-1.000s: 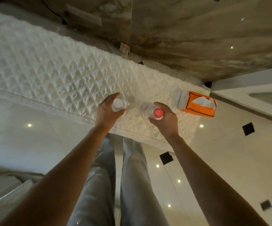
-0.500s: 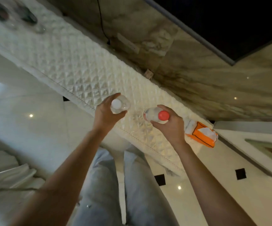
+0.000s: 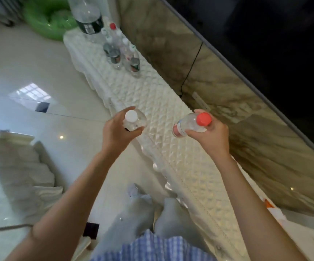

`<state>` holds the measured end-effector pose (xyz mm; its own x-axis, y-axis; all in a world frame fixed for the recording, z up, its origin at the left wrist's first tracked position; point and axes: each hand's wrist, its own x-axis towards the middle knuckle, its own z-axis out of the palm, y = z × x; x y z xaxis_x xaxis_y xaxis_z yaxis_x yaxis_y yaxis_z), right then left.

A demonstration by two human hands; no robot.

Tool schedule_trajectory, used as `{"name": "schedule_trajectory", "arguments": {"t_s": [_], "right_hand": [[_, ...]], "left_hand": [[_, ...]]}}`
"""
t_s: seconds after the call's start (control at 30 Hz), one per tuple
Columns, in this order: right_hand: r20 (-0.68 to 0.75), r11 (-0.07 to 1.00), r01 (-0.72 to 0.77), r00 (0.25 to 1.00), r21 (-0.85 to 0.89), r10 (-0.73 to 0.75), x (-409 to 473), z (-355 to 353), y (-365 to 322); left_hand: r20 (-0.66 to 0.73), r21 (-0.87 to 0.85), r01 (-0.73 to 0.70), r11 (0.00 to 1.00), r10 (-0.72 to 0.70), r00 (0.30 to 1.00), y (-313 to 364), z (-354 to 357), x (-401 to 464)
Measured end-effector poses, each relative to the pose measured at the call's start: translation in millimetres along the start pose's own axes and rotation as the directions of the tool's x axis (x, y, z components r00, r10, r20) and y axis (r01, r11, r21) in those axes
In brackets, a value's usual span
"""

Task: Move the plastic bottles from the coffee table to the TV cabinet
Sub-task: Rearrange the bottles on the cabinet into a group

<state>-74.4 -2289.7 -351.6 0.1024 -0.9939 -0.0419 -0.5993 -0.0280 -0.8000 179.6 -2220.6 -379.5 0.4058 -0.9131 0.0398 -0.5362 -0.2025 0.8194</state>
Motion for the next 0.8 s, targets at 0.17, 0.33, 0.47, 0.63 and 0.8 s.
{"name": "schedule_trajectory", "arguments": {"t_s": [0.17, 0.33, 0.47, 0.63, 0.8], "right_hand": [[0.073, 0.999, 0.035, 0.997, 0.004, -0.035, 34.3, 47.3, -57.4], [0.115, 0.996, 0.093, 0.989, -0.012, -0.091, 76.4, 91.4, -97.6], [0.155, 0.992, 0.124, 0.981, -0.02, -0.12, 118.6, 126.5, -115.8], [0.179, 0.991, 0.128, 0.976, -0.032, -0.12, 184.3, 169.6, -133.5], [0.189, 0.995, 0.096, 0.978, -0.021, -0.091, 247.9, 201.1, -146.5]], "left_hand": [[-0.077, -0.001, -0.005, 1.0, 0.005, 0.997, -23.2, -66.5, 33.9], [-0.116, 0.034, 0.018, 0.999, -0.014, 0.993, -49.0, -106.4, 71.4], [-0.131, 0.038, 0.054, 0.998, -0.049, 0.99, -73.3, -121.0, 108.3], [-0.075, 0.068, 0.089, 0.994, -0.084, 0.994, -95.3, -128.1, 179.6], [0.011, 0.064, 0.122, 0.99, -0.123, 0.992, -104.5, -131.7, 260.1]]}}
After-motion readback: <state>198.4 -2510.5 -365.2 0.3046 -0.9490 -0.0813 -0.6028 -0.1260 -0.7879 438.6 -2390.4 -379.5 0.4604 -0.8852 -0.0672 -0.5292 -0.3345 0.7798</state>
